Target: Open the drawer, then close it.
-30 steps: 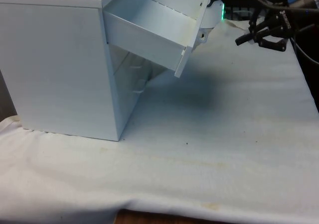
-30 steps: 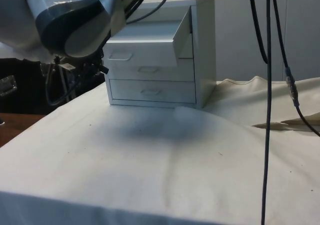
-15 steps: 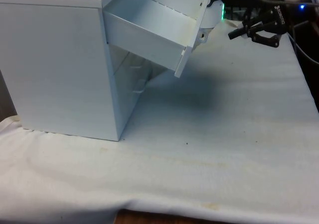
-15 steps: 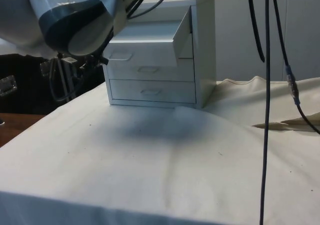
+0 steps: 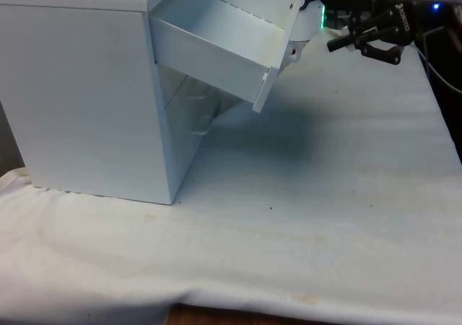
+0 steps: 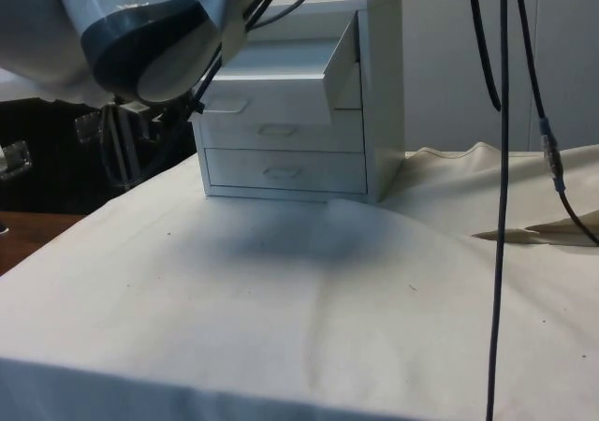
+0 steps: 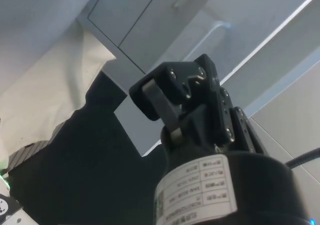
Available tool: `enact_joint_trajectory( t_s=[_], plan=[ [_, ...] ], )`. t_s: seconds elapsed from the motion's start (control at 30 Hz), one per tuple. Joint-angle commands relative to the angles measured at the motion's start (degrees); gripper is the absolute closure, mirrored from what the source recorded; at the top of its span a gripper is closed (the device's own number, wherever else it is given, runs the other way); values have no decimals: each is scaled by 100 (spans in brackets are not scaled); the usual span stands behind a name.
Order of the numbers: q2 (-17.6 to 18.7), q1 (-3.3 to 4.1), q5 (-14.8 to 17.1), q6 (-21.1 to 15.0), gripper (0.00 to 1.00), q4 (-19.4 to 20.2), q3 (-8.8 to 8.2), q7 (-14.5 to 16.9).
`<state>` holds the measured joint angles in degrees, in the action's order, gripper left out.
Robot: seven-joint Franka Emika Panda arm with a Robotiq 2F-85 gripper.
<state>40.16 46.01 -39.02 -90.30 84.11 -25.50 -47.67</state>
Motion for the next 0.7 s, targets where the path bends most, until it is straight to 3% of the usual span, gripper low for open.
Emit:
enact_joint_trajectory(
  t_s=[0.0,0.23,0.53,0.57,0.67],
  plan=[
    [-69,6,-52,-92,100,86,6,40],
    [-63,-17,-29,0,100,126,-17,132],
    [-241,-149,80,-183,100,350,-46,407],
    [-172,-109,52,-80,100,281,-74,355],
    [-286,-206,172,-246,100,395,-52,493]
  ],
)
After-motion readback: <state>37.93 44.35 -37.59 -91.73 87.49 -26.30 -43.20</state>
